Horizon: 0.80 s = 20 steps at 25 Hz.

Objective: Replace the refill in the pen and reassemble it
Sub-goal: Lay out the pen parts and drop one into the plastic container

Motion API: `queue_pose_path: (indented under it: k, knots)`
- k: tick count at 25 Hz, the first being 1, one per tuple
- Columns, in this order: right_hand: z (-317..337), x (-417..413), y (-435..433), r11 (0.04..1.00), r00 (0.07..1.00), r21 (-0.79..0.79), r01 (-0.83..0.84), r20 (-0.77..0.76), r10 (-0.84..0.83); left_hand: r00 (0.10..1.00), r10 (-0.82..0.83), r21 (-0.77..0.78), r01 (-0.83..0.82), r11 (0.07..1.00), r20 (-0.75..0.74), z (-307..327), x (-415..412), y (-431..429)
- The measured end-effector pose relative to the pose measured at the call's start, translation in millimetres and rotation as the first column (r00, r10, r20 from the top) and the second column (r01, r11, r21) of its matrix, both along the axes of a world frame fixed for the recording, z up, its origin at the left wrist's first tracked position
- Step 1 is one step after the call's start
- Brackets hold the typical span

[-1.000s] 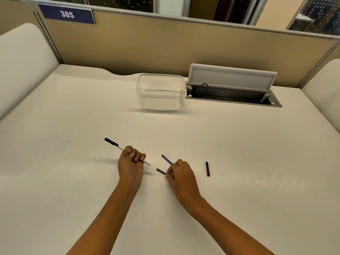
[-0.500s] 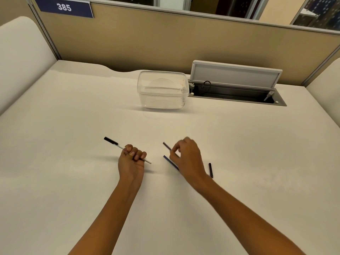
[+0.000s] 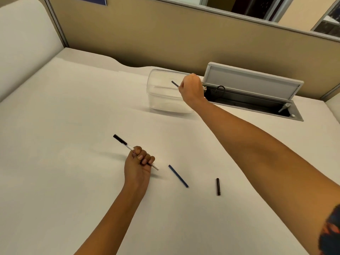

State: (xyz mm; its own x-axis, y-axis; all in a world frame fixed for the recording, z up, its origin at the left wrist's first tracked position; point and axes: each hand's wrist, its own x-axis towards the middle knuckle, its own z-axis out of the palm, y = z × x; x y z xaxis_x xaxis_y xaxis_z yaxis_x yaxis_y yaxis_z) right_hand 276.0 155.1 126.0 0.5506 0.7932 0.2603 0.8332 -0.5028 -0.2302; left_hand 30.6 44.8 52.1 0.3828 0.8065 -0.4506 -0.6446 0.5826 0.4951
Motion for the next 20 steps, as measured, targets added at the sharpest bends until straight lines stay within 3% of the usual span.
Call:
queue_pose_path:
  k: [3,5,8,11,13,16,20]
  knots:
    - [-11.5,6.3,12.1,0.996,0.997,-0.090,-0.021,0.066,0.027,1.000,-0.021,0.008,0.021,1.000,-0.019,-1.9,3.9,1.7]
    - [-16.6,10.2,12.5,0.999,0.999,-0.045,-0.008,0.042,0.010,0.999,-0.026,0.009,0.027,1.000,-0.028,-3.1,6.1,3.4]
    - [-16.0,9.6,0.3,0.988,0.999,0.154,0.014,-0.035,-0.009,0.999,-0.034,0.006,0.034,0.999,-0.041,-4.6,9.7,3.3]
    - [-9.1,1.8,-28.3,0.916,0.993,0.398,0.041,-0.120,0.008,0.999,-0.043,-0.003,0.043,0.999,-0.031,-5.1,13.4,0.9]
    - [-7.6,-7.6,-56.0,0.876,0.992,0.481,0.045,-0.129,0.020,0.998,-0.050,0.002,0.050,0.999,-0.024,-4.4,14.9,-0.9]
    - [-13.7,-28.9,-107.2,0.846,0.985,0.530,0.055,-0.167,0.041,0.998,-0.059,0.008,0.059,0.998,-0.006,-1.0,14.7,-5.4]
    - [-37.3,-69.5,-180.8,0.877,0.952,0.464,0.125,-0.306,0.026,0.998,-0.062,-0.017,0.062,0.998,0.011,2.3,14.4,-10.7]
